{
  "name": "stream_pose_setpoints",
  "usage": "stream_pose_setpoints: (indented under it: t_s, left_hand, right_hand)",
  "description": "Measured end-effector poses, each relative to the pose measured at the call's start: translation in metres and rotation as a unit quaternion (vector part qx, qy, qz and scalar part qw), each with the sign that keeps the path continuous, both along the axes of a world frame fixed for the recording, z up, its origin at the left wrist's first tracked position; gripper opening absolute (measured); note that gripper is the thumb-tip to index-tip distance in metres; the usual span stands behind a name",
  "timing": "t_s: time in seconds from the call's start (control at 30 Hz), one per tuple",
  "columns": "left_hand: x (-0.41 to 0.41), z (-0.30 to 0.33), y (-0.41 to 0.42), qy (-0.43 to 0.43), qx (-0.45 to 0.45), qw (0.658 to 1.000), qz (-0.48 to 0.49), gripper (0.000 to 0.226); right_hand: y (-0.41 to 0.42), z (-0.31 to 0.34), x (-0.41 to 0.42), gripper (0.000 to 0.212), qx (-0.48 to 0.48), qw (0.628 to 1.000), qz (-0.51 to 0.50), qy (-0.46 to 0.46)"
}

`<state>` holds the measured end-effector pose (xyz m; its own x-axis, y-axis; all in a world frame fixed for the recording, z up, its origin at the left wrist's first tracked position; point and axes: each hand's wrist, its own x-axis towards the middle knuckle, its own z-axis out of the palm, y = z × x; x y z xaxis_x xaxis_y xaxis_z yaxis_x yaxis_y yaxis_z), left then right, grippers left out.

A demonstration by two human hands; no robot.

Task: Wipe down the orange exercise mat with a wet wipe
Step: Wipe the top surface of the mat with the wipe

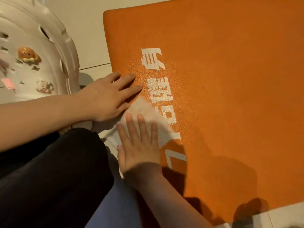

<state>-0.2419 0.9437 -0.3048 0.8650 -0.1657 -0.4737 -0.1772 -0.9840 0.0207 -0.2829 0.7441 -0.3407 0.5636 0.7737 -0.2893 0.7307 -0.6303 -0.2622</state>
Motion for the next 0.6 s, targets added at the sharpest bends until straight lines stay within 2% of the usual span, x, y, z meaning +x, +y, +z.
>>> stream_pose_setpoints:
  t_s: [0.1,0.2,0.27,0.33,0.47,0.6]
  left_hand:
    - [-0.002,-0.003,-0.003,0.016,0.023,1.000,0.012,0.080]
    - [-0.005,-0.005,-0.006,0.012,0.041,0.999,0.031,0.091]
    - [-0.004,-0.002,-0.008,0.023,0.044,0.998,0.027,0.092]
    - [0.000,0.002,-0.011,0.031,0.032,0.999,0.031,0.096]
    - [0.004,0.001,-0.011,-0.018,0.031,0.999,0.024,0.104]
    - [0.008,-0.002,-0.009,-0.020,0.049,0.998,0.016,0.101]
  right_hand:
    - [-0.035,-0.007,-0.017,0.058,0.020,0.999,0.040,-0.019]
    - [-0.064,-0.012,-0.007,0.059,0.042,0.998,0.038,-0.009]
    - [-0.081,-0.017,0.019,0.060,0.035,0.998,-0.036,-0.025]
    - [-0.106,-0.020,0.061,0.067,-0.005,0.987,-0.153,-0.057]
    - [-0.171,-0.008,0.145,0.073,-0.047,0.922,-0.382,-0.043]
    - [-0.178,-0.004,0.158,0.074,-0.027,0.891,-0.453,-0.034]
